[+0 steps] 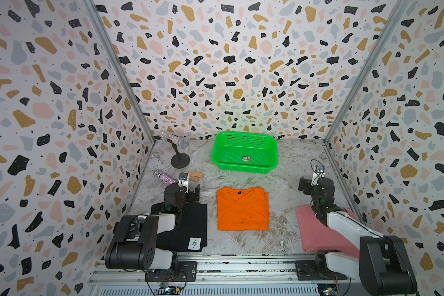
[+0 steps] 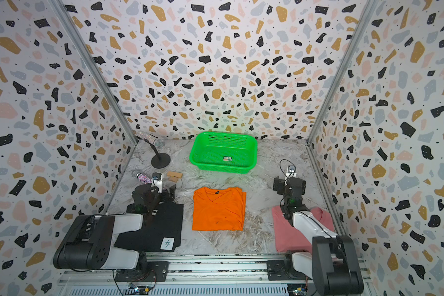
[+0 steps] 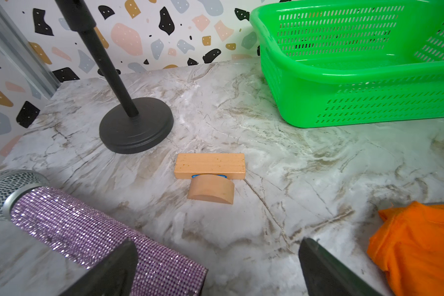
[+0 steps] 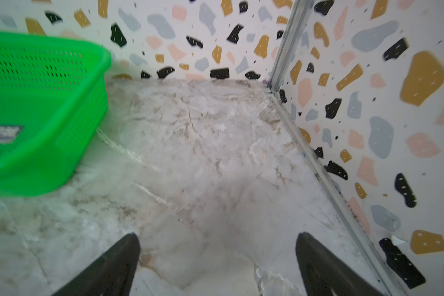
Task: Put the folded t-shirts into the basket
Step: Pick up the T-shirt from the center of the board.
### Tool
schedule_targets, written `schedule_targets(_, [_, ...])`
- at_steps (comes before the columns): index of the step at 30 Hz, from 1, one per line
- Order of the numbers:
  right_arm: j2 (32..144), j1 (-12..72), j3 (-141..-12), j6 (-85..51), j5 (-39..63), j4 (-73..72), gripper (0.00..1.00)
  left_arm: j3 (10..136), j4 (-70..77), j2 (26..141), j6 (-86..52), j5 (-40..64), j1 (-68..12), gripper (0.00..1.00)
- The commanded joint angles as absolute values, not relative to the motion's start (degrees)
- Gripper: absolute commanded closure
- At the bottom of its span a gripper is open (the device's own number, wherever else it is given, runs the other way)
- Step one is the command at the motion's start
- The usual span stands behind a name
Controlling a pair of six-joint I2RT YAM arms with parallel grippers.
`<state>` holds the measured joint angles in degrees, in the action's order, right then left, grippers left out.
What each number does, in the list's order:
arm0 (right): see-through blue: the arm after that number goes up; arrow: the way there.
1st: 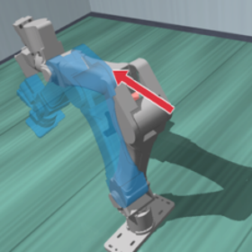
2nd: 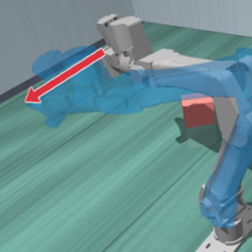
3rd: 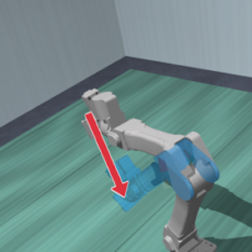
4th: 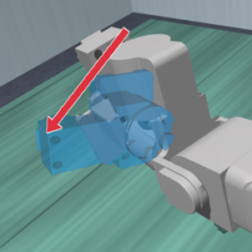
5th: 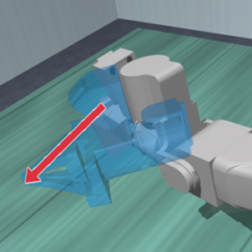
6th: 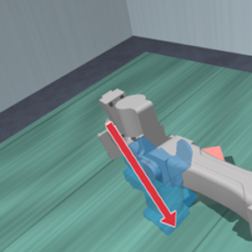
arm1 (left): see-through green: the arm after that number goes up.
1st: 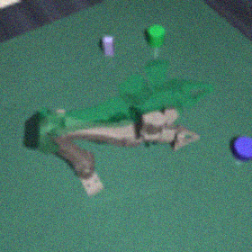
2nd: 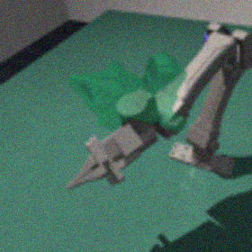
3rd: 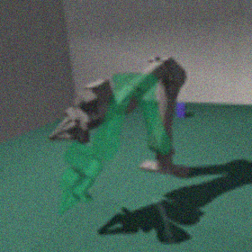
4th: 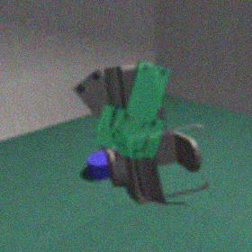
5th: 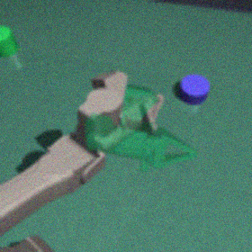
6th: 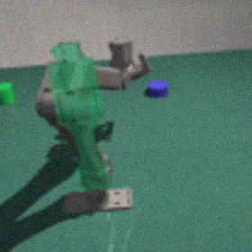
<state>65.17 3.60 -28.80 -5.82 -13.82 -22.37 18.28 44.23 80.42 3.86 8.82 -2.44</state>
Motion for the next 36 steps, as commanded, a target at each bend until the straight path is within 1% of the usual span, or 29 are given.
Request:
schedule_targets(1, [58.7,3.4,-39.8,-24.3,-20.4,2.7,0.0,23.9,35.4,77.6,6.9,15.8,-2.7,0.0])
schedule_targets(2, [57.7,3.4,-43.1,-31.1,-23.7,12.1,0.0,25.9,30.4,77.4,8.0,18.1,-2.7,0.0])
schedule_targets(3, [56.7,3.4,-45.5,-35.3,-25.7,18.2,0.0,29.9,24.0,77.5,9.2,20.7,-2.7,0.0])
schedule_targets(5, [54.0,3.3,-46.2,-38.2,-26.9,21.1,0.0,37.1,12.1,78.1,11.1,24.4,-2.8,0.0])
schedule_targets(6, [52.4,3.2,-45.9,-37.7,-24.7,20.3,0.0,40.3,7.9,78.4,11.8,26.3,-2.8,0.0])
schedule_targets(8, [50.4,3.2,-46.0,-33.8,-16.7,17.3,0.0,46.7,-1.3,78.9,13.5,29.8,-3.0,0.0])
schedule_targets(10, [51.8,3.2,-49.1,-32.4,-10.0,20.4,0.0,54.4,-15.2,80.1,15.7,33.5,-3.9,0.0])
schedule_targets(11, [53.8,3.2,-51.7,-32.0,-5.6,23.2,0.0,57.6,-21.2,81.2,16.5,35.2,-4.6,0.0])
schedule_targets(12, [56.5,3.2,-54.0,-30.9,2.1,25.7,0.0,60.6,-27.2,82.2,16.7,36.7,-5.8,0.0])
schedule_targets(15, [64.8,4.0,-56.4,-29.5,19.1,28.8,0.0,64.6,-35.9,84.8,16.2,39.8,-8.5,0.0])
schedule_targets(16, [67.6,4.4,-56.6,-29.0,24.8,29.3,0.0,65.4,-37.8,86.0,15.6,42.6,-8.7,0.0])
schedule_targets(18, [72.7,6.2,-56.4,-27.2,32.1,29.6,0.04,66.2,-39.2,88.3,12.7,46.7,-8.7,0.0])
schedule_targets(22, [80.4,9.9,-55.3,-26.0,36.9,28.8,0.09,63.3,-32.6,90.7,1.5,45.0,-8.8,0.0])
schedule_targets(26, [85.7,11.3,-55.1,-25.6,37.6,26.0,0.1,59.2,-25.2,91.3,-5.3,40.4,-10.0,0.0])
schedule_targets(30, [93.2,11.4,-55.3,-26.2,40.9,22.8,0.23,56.4,-21.2,91.7,-9.5,36.4,-11.3,0.0])
schedule_targets(32, [96.0,11.6,-54.9,-26.4,42.3,20.9,0.24,54.8,-19.0,91.8,-11.6,35.9,-11.7,0.0])
schedule_targets(36, [99.4,11.7,-54.9,-25.2,41.0,19.4,0.23,52.3,-15.6,93.2,-15.1,35.7,-12.2,0.0])
